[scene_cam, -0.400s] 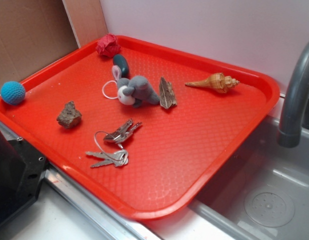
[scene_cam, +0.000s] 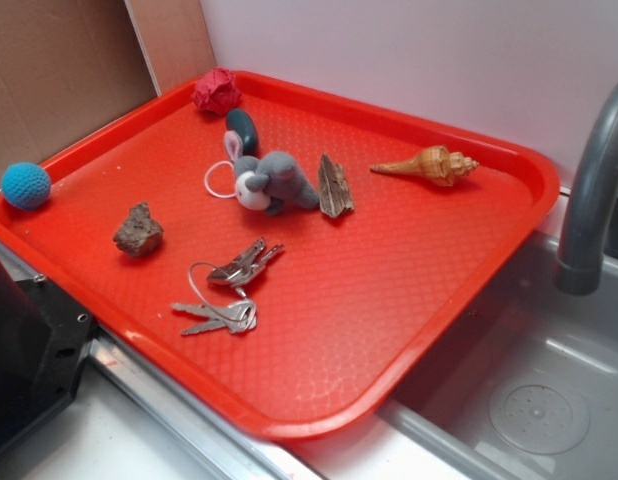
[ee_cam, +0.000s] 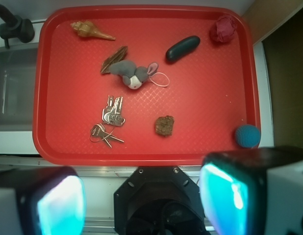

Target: Grab the rock.

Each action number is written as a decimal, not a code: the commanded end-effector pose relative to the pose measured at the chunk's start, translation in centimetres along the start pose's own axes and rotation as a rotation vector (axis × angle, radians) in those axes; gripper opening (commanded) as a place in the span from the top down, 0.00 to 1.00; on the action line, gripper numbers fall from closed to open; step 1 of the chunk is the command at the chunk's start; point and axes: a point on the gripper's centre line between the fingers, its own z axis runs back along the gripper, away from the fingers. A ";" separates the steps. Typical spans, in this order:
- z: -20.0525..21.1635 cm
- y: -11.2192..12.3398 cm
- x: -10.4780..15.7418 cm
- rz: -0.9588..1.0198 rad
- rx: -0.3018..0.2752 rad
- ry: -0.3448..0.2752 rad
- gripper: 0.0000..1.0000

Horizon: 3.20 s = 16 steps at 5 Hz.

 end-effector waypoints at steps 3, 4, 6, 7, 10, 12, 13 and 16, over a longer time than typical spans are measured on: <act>-13.4 5.3 0.4 0.143 0.120 0.030 0.00; -15.3 6.1 0.2 0.145 0.105 0.046 0.00; -19.3 5.2 0.3 0.084 0.047 0.078 0.00; -20.6 4.8 -0.4 0.060 0.047 0.101 0.00; -21.4 4.1 -0.7 0.044 0.064 0.135 0.00; -21.7 4.1 -0.7 0.042 0.066 0.132 0.00; -21.4 4.4 -0.9 0.069 0.073 0.140 0.00; -21.5 4.1 -0.7 0.082 0.062 0.146 1.00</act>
